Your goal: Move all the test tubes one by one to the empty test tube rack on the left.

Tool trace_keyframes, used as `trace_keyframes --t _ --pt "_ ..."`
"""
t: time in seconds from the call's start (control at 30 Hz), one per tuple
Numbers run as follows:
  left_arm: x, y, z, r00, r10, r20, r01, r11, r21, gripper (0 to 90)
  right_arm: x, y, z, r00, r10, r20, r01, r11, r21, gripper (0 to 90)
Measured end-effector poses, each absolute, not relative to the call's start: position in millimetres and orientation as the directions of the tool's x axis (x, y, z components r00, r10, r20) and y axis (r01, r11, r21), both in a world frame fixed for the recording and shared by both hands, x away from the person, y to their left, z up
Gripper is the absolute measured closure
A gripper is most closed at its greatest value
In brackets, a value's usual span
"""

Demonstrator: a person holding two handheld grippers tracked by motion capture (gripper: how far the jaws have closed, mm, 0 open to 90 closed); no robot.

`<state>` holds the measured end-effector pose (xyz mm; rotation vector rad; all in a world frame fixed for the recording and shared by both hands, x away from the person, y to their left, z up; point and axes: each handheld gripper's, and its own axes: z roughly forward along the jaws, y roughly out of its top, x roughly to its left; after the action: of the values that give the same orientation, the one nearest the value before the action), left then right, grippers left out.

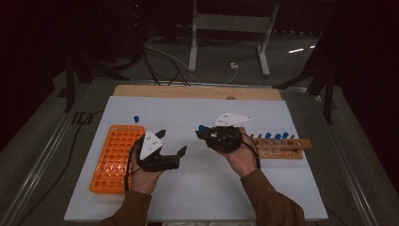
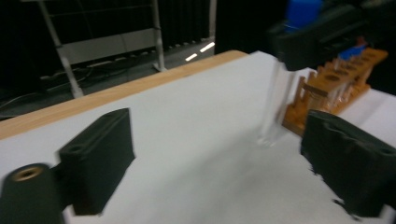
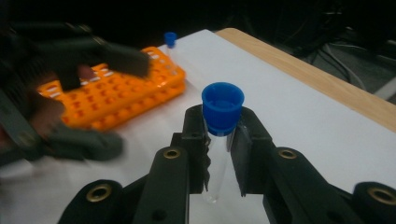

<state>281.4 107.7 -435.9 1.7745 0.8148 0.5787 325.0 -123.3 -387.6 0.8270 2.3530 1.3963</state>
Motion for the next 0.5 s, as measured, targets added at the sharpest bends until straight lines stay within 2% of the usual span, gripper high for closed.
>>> trace_keyframes --t 0.1,0.2,0.4,0.5 --pt "282.4 99.1 -438.2 0.669 0.743 0.009 0.25 -0.237 0.939 24.0 323.5 -113.6 -389.8 -0.808 0.586 0.051 0.328 0.377 0.866 76.3" --pt "283.4 92.7 -440.1 0.688 0.725 0.009 0.249 -0.248 0.936 38.9 321.9 -106.9 -392.3 -0.816 0.574 0.062 0.331 0.377 0.865 76.3" --pt "285.8 84.2 -444.6 0.707 0.707 0.012 0.257 -0.273 0.927 62.6 319.6 -101.1 -395.1 -0.827 0.558 0.069 0.33 0.382 0.863 76.2" --pt "285.4 82.9 -444.8 0.714 0.7 0.003 0.252 -0.261 0.932 68.8 318.4 -100.6 -395.8 -0.83 0.554 0.072 0.331 0.384 0.862 76.2"
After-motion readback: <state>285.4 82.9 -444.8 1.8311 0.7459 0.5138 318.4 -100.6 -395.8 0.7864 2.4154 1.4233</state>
